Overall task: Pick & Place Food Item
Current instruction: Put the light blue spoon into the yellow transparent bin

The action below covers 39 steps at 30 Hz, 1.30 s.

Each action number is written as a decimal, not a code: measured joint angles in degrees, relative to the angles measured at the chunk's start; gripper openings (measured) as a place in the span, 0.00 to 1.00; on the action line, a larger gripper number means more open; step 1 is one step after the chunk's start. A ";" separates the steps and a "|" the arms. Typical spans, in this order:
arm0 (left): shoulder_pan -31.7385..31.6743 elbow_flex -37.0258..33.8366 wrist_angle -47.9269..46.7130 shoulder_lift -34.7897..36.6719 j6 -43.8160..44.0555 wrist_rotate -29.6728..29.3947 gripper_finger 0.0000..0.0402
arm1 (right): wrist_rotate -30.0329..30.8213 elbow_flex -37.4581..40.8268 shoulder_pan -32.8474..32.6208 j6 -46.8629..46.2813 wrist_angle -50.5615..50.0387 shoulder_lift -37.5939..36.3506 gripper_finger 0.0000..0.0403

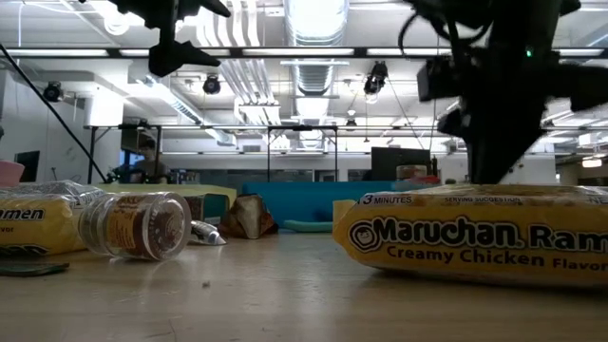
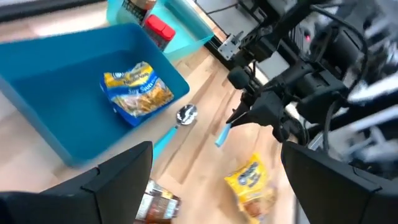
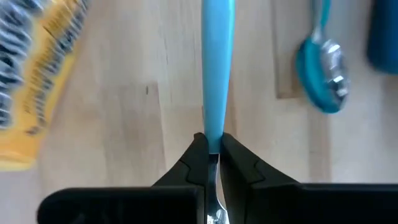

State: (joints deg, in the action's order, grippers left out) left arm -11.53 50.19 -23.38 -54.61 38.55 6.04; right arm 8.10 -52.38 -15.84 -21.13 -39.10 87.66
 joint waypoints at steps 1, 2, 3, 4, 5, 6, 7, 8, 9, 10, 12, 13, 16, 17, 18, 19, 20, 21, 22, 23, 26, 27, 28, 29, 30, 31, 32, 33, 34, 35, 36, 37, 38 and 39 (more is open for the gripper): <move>-0.06 0.00 0.03 0.00 2.46 -0.04 0.90 | 0.24 -0.29 0.00 -0.42 -0.07 -1.12 0.03; -0.04 0.00 0.00 0.00 5.33 -0.27 0.90 | 0.87 -0.72 0.00 -1.06 -0.04 -2.31 0.03; -0.04 0.00 0.02 0.00 8.32 -0.55 0.90 | 1.33 -1.05 0.00 -1.55 0.09 -3.36 0.03; -0.04 0.00 0.02 0.00 11.44 -0.81 0.90 | 1.73 -1.45 0.02 -2.04 -0.09 -4.22 0.03; -0.04 0.00 0.02 0.00 14.45 -1.14 0.90 | 2.62 -1.98 0.02 -2.63 -0.20 -5.04 0.03; -0.04 0.00 0.02 0.00 17.17 -1.60 0.90 | 3.38 -2.72 0.08 -3.13 -0.14 -5.70 0.03; -0.04 0.00 0.00 0.00 20.13 -2.11 0.90 | 4.10 -3.60 0.17 -3.48 -0.14 -6.25 0.03; -0.04 0.00 0.03 0.00 22.86 -2.58 0.90 | 4.74 -4.57 0.38 -3.63 -0.12 -6.67 0.03; -0.04 0.00 0.17 -0.03 25.11 -3.08 0.90 | 5.59 -5.77 0.69 -3.71 -0.16 -6.81 0.03; -0.04 0.00 0.72 -0.30 26.78 -3.51 0.90 | 6.45 -7.01 1.01 -3.73 -0.18 -6.77 0.03; -0.04 0.02 2.67 -1.13 29.17 -3.56 0.90 | 8.36 -10.00 1.84 -3.16 -0.22 -6.01 0.03; -0.04 0.02 3.72 -1.84 29.79 -3.51 0.90 | 9.27 -11.84 2.29 -2.25 -0.43 -5.47 0.03; -0.04 0.02 8.13 -4.99 31.05 -1.43 0.90 | 11.45 -17.79 3.80 0.33 -1.33 -3.36 0.03; -0.07 0.02 9.72 -6.30 31.57 -0.02 0.90 | 11.58 -19.57 4.40 1.31 -1.51 -2.62 0.03; -0.05 0.02 11.64 -7.63 32.05 1.30 0.90 | 11.58 -21.24 4.93 2.22 -2.10 -1.99 0.03; -0.03 0.02 13.60 -8.85 32.43 2.57 0.90 | 11.58 -22.72 5.45 3.20 -2.85 -1.29 0.03; 0.07 0.06 15.30 -10.02 32.45 3.74 0.90 | 11.60 -24.17 5.88 4.28 -3.61 -0.58 0.03; 0.07 0.13 17.16 -11.13 32.49 4.67 0.90 | 11.60 -25.44 6.18 5.46 -4.65 -0.22 0.03; 0.07 0.13 19.03 -12.18 32.82 5.27 0.90 | 11.64 -26.30 6.44 6.62 -5.92 0.24 0.03; 0.07 0.15 20.45 -13.13 33.25 5.59 0.90 | 11.64 -26.94 6.74 7.58 -7.21 0.66 0.03; 0.07 0.15 23.44 -15.37 33.72 6.21 0.90 | 11.58 -27.56 7.49 8.25 -7.66 1.68 0.03; 0.07 0.15 23.99 -15.87 33.88 6.64 0.90 | 11.59 -27.79 7.63 8.44 -7.65 2.03 0.03; 0.08 0.15 24.08 -16.54 34.07 7.03 0.90 | 11.60 -28.12 7.71 8.65 -7.34 2.23 0.03; 0.12 0.16 24.84 -17.10 34.11 7.35 0.90 | 11.62 -28.46 7.88 8.86 -6.98 2.37 0.03; 0.19 0.25 25.13 -17.52 34.12 7.71 0.90 | 11.61 -28.92 8.06 9.06 -6.98 2.53 0.03; 0.31 0.27 25.12 -17.87 34.13 7.82 0.90 | 11.63 -29.41 8.11 9.12 -7.03 2.91 0.03; 0.49 0.41 25.10 -18.20 34.13 7.98 0.90 | 11.66 -29.91 8.43 9.20 -6.96 3.24 0.03; 0.65 0.60 25.34 -18.48 34.11 7.98 0.90 | 11.61 -30.10 8.68 9.47 -6.79 3.36 0.03; 0.81 0.70 25.51 -18.71 34.08 8.02 0.90 | 11.55 -30.12 8.98 9.62 -7.03 3.44 0.03; 0.91 0.78 25.46 -18.77 33.92 8.15 0.90 | 11.53 -30.17 9.30 9.82 -6.83 3.51 0.03; 0.96 0.85 25.45 -18.88 33.92 8.17 0.90 | 11.56 -30.46 9.59 10.06 -6.22 3.58 0.03; 1.01 0.93 25.65 -19.06 33.92 8.17 0.90 | 11.58 -30.70 9.82 10.51 -5.88 3.58 0.03; 1.06 0.94 25.72 -19.16 33.88 8.17 0.90 | 11.58 -30.76 10.07 10.89 -5.88 3.58 0.03; 1.07 0.94 25.59 -19.18 33.76 8.15 0.90 | 11.58 -30.76 10.22 11.08 -5.86 3.58 0.03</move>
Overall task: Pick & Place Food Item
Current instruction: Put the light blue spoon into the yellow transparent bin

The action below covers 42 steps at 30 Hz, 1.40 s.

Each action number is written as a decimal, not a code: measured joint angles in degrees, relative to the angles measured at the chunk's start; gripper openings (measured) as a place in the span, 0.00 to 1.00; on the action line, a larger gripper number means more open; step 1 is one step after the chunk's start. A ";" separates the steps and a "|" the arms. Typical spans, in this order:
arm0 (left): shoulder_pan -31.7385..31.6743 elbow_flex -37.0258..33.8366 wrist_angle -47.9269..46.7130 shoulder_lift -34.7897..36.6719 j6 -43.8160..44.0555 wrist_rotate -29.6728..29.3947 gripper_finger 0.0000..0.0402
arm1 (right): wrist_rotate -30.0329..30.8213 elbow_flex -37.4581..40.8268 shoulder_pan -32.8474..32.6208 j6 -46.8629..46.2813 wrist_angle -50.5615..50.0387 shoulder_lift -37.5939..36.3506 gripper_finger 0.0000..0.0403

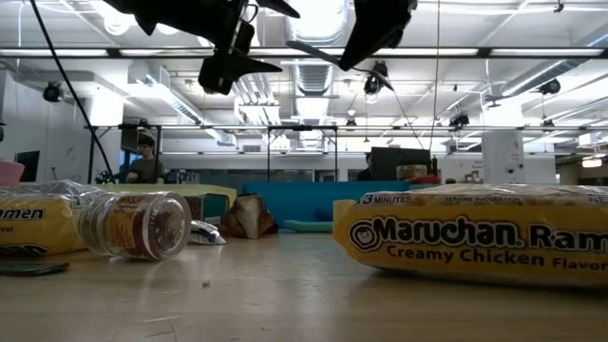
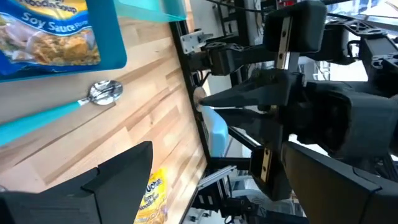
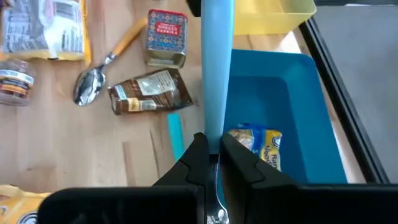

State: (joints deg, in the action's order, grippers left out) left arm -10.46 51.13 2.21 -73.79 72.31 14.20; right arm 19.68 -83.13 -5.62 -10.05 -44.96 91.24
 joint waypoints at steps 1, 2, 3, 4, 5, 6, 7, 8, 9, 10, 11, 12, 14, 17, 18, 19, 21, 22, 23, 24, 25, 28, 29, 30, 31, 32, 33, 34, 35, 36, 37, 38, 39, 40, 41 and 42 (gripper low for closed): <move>-0.01 0.00 0.00 -0.01 -0.25 0.00 0.90 | -0.18 0.00 0.09 0.07 0.36 0.00 0.03; -0.02 0.00 0.01 0.00 -0.33 -0.01 0.90 | -0.47 0.00 0.14 0.14 0.87 0.00 0.03; 0.00 0.00 0.10 0.01 -0.50 -0.11 0.89 | -0.68 0.00 0.26 0.21 1.17 0.00 0.03; 0.01 0.00 0.15 0.01 -0.51 -0.43 0.89 | -1.11 0.00 0.26 0.21 1.43 0.00 0.03; 0.02 0.00 0.11 0.01 -0.56 -0.50 0.87 | -1.67 -0.01 0.31 0.21 2.00 0.00 0.03; 0.02 0.00 0.12 0.01 -0.72 -0.70 0.86 | -1.93 -0.02 0.39 0.22 2.61 0.00 0.03; 0.02 0.00 0.14 0.01 -0.72 -0.82 0.83 | -1.95 -0.02 0.39 0.21 3.01 0.00 0.03; 0.02 0.00 0.35 -0.19 -0.72 -0.92 0.80 | -1.95 -0.02 0.49 0.21 3.35 0.00 0.03; 0.02 0.00 0.95 -0.40 -0.80 -0.90 0.77 | -1.95 -0.02 0.53 0.22 3.82 0.03 0.03; 0.02 0.00 1.18 -0.52 -0.93 -0.83 0.74 | -1.95 -0.02 0.73 0.31 4.36 0.21 0.03; 0.02 -0.03 1.25 -0.64 -0.98 -0.83 0.70 | -2.00 -0.02 0.81 0.42 4.64 0.29 0.03; 0.02 -0.04 1.95 -0.90 -0.98 -0.82 0.67 | -2.12 -0.02 0.95 0.61 4.68 0.38 0.03; 0.02 0.02 2.99 -1.17 -1.07 -0.63 0.60 | -2.16 -0.01 0.98 1.09 5.32 0.57 0.03; 0.02 0.00 2.91 -1.60 -1.11 -0.62 0.52 | -2.20 -0.02 0.98 1.28 6.63 0.76 0.03; 0.02 0.00 2.89 -1.70 -1.11 -0.63 0.49 | -2.21 -0.02 0.98 1.31 6.54 0.76 0.03; 0.02 0.00 2.89 -1.76 -1.08 -0.61 0.47 | -2.24 -0.02 0.95 1.32 6.72 0.84 0.03; 0.02 0.00 2.89 -1.76 -0.93 -0.61 0.43 | -2.31 -0.02 0.96 1.32 6.77 0.87 0.03; 0.02 0.00 2.90 -1.76 -0.92 -0.61 0.41 | -2.36 -0.02 0.98 1.41 6.78 0.87 0.03; 0.02 0.02 2.89 -1.76 -0.92 -0.61 0.39 | -2.39 -0.02 0.98 1.54 6.76 0.87 0.03; 0.02 0.00 2.89 -1.76 -0.92 -0.61 0.37 | -2.65 -0.02 0.98 1.67 6.76 0.87 0.03; 0.02 0.00 2.91 -1.76 -0.92 -0.61 0.36 | -2.92 -0.02 0.98 1.65 6.76 0.87 0.03; 0.02 0.00 2.98 -1.76 -0.92 -0.59 0.31 | -3.17 -0.02 1.00 1.56 6.76 0.87 0.03; 0.02 0.00 3.02 -1.76 -0.92 -0.60 0.29 | -3.22 -0.02 1.02 1.56 6.76 0.87 0.03; 0.02 0.00 3.13 -1.76 -0.92 -0.59 0.28 | -3.21 -0.02 1.02 1.56 6.76 0.87 0.03; 0.02 0.00 3.21 -1.74 -0.92 -0.59 0.27 | -3.21 -0.02 1.03 1.60 6.76 0.87 0.03; 0.02 0.00 3.23 -1.74 -0.92 -0.49 0.26 | -3.21 -0.02 1.04 1.67 6.76 0.87 0.03; 0.02 0.00 3.24 -1.74 -0.92 -0.36 0.25 | -3.21 -0.02 1.04 1.69 6.76 0.87 0.03; 0.02 0.00 3.24 -1.74 -0.92 -0.06 0.25 | -3.21 -0.02 1.08 1.67 6.76 0.87 0.03; 0.02 0.00 3.25 -1.74 -0.92 0.30 0.25 | -3.21 -0.02 1.22 1.65 6.76 0.87 0.03; 0.02 0.00 3.31 -1.74 -0.92 0.46 0.25 | -3.21 -0.02 1.30 1.60 6.76 0.87 0.03; 0.02 0.00 3.53 -1.74 -0.92 0.48 0.25 | -3.21 -0.02 1.45 1.58 6.76 0.87 0.03; 0.02 0.00 3.82 -1.74 -0.90 0.67 0.25 | -3.21 -0.02 1.62 1.54 6.76 0.87 0.03; 0.02 0.00 4.15 -1.74 -0.90 0.91 0.24 | -3.21 -0.02 1.74 1.51 6.76 0.87 0.03; -0.01 0.00 4.32 -1.74 -0.90 1.09 0.24 | -3.21 -0.02 1.85 1.51 6.76 0.87 0.03; -0.02 0.00 4.39 -1.74 -0.90 1.32 0.24 | -3.21 -0.02 1.94 1.49 6.76 0.87 0.03; -0.02 0.00 4.40 -1.74 -0.90 1.37 0.24 | -3.22 -0.02 1.94 1.46 6.78 0.87 0.03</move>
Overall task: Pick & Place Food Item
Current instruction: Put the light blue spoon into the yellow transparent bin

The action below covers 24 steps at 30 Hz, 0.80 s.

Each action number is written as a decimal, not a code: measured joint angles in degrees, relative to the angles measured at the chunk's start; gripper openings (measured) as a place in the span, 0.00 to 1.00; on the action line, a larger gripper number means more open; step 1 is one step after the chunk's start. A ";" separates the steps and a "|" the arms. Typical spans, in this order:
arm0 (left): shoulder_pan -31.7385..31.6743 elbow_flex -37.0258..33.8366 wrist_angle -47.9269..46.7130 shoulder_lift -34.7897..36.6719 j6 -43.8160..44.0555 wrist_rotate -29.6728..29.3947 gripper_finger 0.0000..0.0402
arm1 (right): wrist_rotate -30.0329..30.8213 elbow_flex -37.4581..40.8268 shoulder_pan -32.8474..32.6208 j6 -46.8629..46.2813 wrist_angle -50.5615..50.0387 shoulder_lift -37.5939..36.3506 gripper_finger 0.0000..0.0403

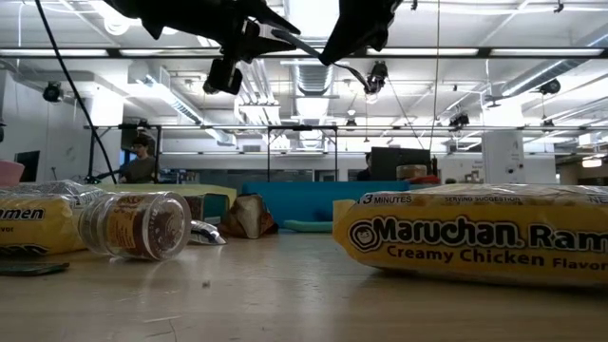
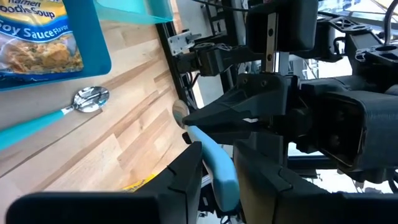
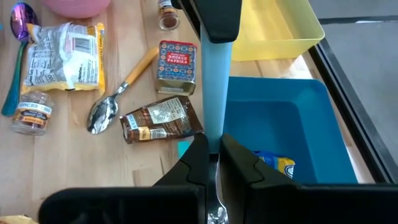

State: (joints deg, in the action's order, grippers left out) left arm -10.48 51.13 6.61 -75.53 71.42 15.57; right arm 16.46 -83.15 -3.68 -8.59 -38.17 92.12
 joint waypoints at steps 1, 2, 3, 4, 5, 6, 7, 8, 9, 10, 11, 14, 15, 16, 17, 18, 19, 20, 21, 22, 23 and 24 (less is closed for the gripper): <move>0.00 0.00 -0.02 0.00 0.00 -0.01 0.24 | -0.04 0.00 0.00 -0.05 -0.02 0.00 0.03; 0.00 -0.04 -0.04 0.00 0.00 0.10 0.24 | -0.10 0.00 -0.04 -0.08 -0.02 0.00 0.03; 0.00 -0.04 -0.06 0.00 0.00 0.16 0.24 | -0.12 0.00 -0.06 -0.09 -0.02 0.00 0.03; 0.00 -0.04 -0.04 0.00 0.00 0.16 0.24 | -0.14 0.00 -0.07 -0.11 -0.02 0.00 0.03; 0.00 -0.04 -0.04 0.00 0.00 0.14 0.24 | -0.20 0.00 -0.04 -0.13 -0.02 0.00 0.03; 0.00 -0.04 -0.02 0.00 0.00 0.14 0.24 | -0.24 0.00 -0.04 -0.14 -0.02 0.00 0.03; 0.00 -0.04 -0.04 0.00 0.00 0.15 0.24 | -0.33 0.00 -0.04 -0.18 -0.02 0.00 0.03; 0.00 -0.04 -0.04 0.00 0.00 0.16 0.24 | -0.46 0.00 -0.04 -0.26 -0.02 0.00 0.03; 0.00 -0.04 -0.04 0.00 -0.03 0.16 0.24 | -0.59 0.00 -0.04 -0.27 -0.02 0.00 0.03; 0.00 -0.04 -0.05 0.00 -0.12 0.19 0.24 | -0.74 0.00 -0.04 -0.29 -0.02 0.00 0.03; 0.00 -0.04 -0.10 0.00 -0.27 0.29 0.23 | -1.08 -0.07 -0.04 -0.33 -0.08 0.00 0.03; 0.00 -0.04 -0.41 0.02 -0.77 0.38 0.18 | -1.52 -0.75 -0.02 -0.36 -0.64 0.00 0.04; 0.00 -0.06 -0.70 0.04 -0.95 0.42 0.15 | -1.54 -1.10 -0.02 -0.33 -0.97 0.00 0.05; -0.01 -0.08 -0.79 0.04 -1.24 0.55 0.12 | -1.52 -1.50 -0.02 -0.09 -1.45 0.00 0.06; -0.02 -0.09 -0.62 0.05 -1.57 0.59 0.10 | -1.52 -1.99 -0.02 0.13 -1.94 0.00 0.07; 0.00 -0.09 -0.60 0.13 -2.06 0.58 0.10 | -1.68 -2.50 -0.02 0.50 -2.29 0.02 0.08; 0.00 -0.09 -0.43 0.17 -2.18 0.62 0.10 | -1.72 -3.00 -0.02 0.91 -2.71 0.02 0.09; 0.00 -0.07 -0.17 0.20 -2.23 0.84 0.10 | -1.75 -3.44 -0.02 1.23 -3.16 0.02 0.10; 0.00 -0.06 0.00 0.22 -2.42 1.02 0.10 | -1.83 -3.74 -0.04 1.52 -3.40 0.02 0.10; 0.00 -0.04 0.02 0.24 -2.49 1.10 0.10 | -1.97 -4.00 -0.04 1.72 -3.58 0.02 0.10; 0.00 -0.04 0.01 0.26 -2.58 1.21 0.10 | -2.16 -4.24 -0.04 2.06 -3.89 0.02 0.11; 0.00 -0.04 0.02 0.24 -2.58 1.21 0.10 | -2.22 -4.41 -0.04 2.45 -4.21 0.02 0.11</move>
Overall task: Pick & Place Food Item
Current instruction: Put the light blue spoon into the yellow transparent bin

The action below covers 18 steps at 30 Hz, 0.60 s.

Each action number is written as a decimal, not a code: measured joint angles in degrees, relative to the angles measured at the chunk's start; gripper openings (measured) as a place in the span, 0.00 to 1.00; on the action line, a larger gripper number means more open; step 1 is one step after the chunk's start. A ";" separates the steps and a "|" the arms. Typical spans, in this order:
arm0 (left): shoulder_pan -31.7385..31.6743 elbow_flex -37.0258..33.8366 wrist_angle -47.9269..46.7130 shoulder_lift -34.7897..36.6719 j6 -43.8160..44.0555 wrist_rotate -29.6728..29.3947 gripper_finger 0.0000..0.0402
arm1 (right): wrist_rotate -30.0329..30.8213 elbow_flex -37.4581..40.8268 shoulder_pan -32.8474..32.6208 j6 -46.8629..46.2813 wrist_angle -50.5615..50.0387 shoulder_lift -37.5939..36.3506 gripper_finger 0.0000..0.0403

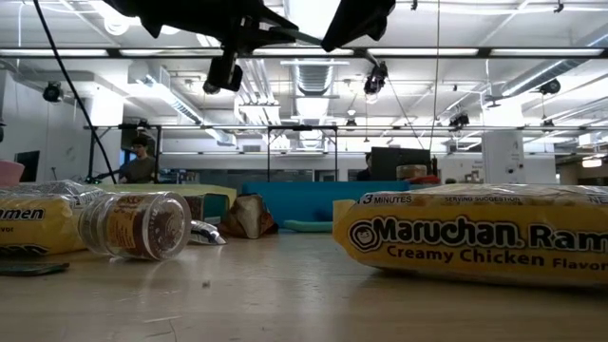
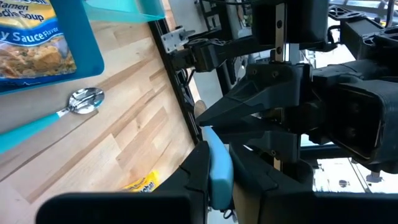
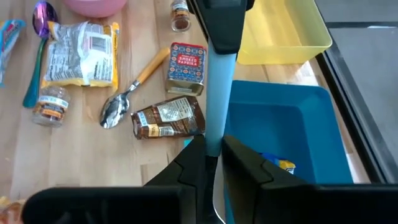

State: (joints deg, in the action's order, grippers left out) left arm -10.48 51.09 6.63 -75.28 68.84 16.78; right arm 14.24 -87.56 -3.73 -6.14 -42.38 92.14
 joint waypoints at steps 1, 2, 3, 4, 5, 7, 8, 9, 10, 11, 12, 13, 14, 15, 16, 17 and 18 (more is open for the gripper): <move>0.00 0.00 0.03 -0.03 0.00 -0.02 0.10 | -0.02 -0.03 -0.02 0.16 -0.04 0.00 0.11; 0.00 0.00 0.01 -0.03 -0.02 -0.02 0.10 | 0.00 -0.05 -0.02 0.12 0.09 -0.01 0.11; 0.00 0.01 0.02 -0.03 -0.02 -0.02 0.10 | 0.05 -0.08 -0.02 -0.16 0.18 -0.04 0.11; 0.00 0.02 0.03 -0.03 -0.02 -0.02 0.10 | 0.10 -0.08 -0.02 -0.72 0.28 -0.09 0.11; 0.00 0.02 0.03 -0.05 -0.06 -0.04 0.10 | 0.13 -0.08 -0.02 -1.20 0.42 -0.13 0.11; 0.00 0.03 0.00 -0.05 -0.24 -0.05 0.10 | 0.15 -0.12 -0.02 -1.61 0.52 -0.13 0.12; 0.00 0.04 -0.09 -0.09 -0.31 -0.10 0.10 | 0.11 -0.19 -0.02 -1.73 0.60 -0.15 0.12; 0.00 0.04 -0.58 -0.09 -0.46 -0.24 0.10 | 0.03 -0.31 -0.02 -2.20 0.75 -0.17 0.13; 0.00 -0.02 -1.07 -0.14 -0.48 -0.22 0.10 | -0.40 -0.40 0.00 -2.80 0.64 -0.29 0.14; -0.08 -0.04 -1.11 -0.20 -0.46 -0.22 0.10 | -0.72 -0.40 0.00 -3.45 0.22 -0.44 0.17; -0.11 -0.02 -1.07 -0.15 -0.65 -0.22 0.10 | -0.82 -0.40 0.00 -4.09 -0.15 -0.48 0.20; -0.31 -0.02 -1.09 0.06 -0.88 -0.19 0.10 | -0.86 -0.40 -0.01 -4.18 -0.27 -0.48 0.23; -0.50 -0.01 -1.09 0.14 -0.95 -0.20 0.10 | -0.92 -0.40 -0.02 -4.18 -0.37 -0.43 0.27; -0.72 0.00 -1.12 0.16 -0.97 -0.22 0.10 | -1.00 -0.40 -0.02 -4.24 -0.54 -0.42 0.31; -1.01 0.00 -1.48 0.20 -1.18 -0.24 0.10 | -1.03 -0.38 -0.04 -4.66 -0.70 -0.46 0.35; -1.29 0.00 -2.10 0.33 -1.36 -0.24 0.10 | -1.03 -0.38 -0.03 -5.21 -0.71 -0.59 0.39; -1.65 0.00 -2.67 0.51 -1.56 -0.24 0.10 | -1.04 -0.38 -0.02 -5.76 -0.72 -0.82 0.43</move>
State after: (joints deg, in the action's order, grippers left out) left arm -12.13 51.09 3.96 -74.77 67.28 16.54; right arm 13.20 -87.94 -3.75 -11.91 -43.11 91.32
